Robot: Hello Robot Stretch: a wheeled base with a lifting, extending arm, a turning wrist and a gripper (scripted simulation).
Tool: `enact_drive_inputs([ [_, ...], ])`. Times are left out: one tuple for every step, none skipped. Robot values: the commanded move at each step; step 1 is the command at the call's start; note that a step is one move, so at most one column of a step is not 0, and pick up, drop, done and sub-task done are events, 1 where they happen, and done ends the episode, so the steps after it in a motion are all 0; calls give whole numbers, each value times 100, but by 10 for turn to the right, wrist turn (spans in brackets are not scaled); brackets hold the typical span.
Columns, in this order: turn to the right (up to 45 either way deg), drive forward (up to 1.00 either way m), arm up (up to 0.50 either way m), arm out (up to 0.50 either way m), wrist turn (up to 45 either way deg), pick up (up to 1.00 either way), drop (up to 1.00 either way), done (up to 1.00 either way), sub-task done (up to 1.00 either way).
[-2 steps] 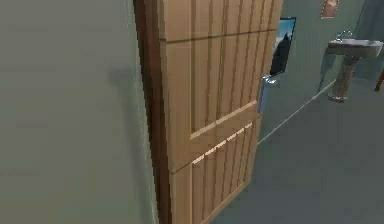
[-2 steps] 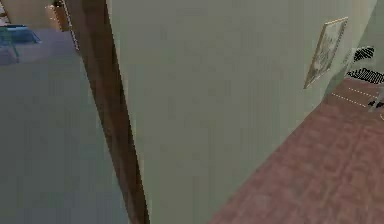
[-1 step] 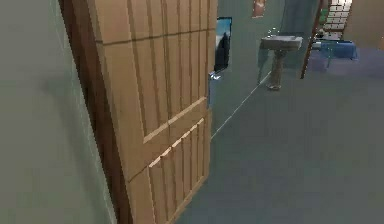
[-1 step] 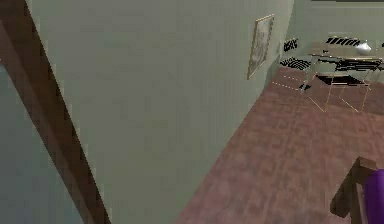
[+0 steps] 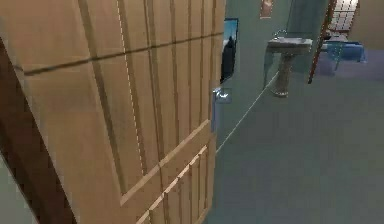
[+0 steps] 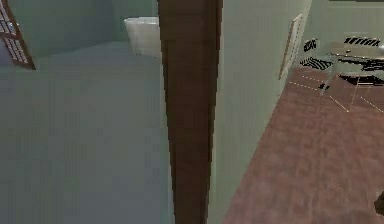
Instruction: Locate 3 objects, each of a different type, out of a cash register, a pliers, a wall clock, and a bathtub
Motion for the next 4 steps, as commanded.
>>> enact_drive_inputs([
  [300, 0, 0, 0, 0, 0, 0, 0, 0],
  [0, 45, 0, 0, 0, 0, 0, 0, 0],
  [120, 0, 0, 0, 0, 0, 0, 0, 0],
  [30, 0, 0, 0, 0, 0, 0, 0, 0],
])
